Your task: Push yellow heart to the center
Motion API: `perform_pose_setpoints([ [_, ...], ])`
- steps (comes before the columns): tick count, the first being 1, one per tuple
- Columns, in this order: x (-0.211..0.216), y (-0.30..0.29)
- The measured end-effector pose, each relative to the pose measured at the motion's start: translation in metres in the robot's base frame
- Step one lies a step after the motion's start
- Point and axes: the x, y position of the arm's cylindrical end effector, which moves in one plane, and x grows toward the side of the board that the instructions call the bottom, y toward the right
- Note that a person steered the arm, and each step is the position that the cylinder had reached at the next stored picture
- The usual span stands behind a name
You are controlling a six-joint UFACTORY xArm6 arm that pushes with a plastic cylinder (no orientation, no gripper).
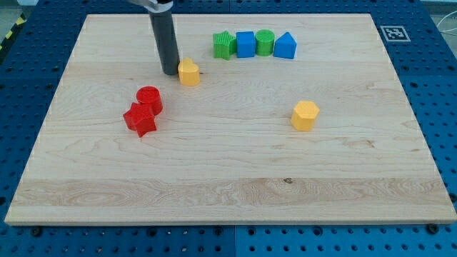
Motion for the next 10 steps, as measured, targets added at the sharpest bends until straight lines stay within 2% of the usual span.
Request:
perform_pose_setpoints([
  [5,0.004,0.059],
  [10,0.073,0.085],
])
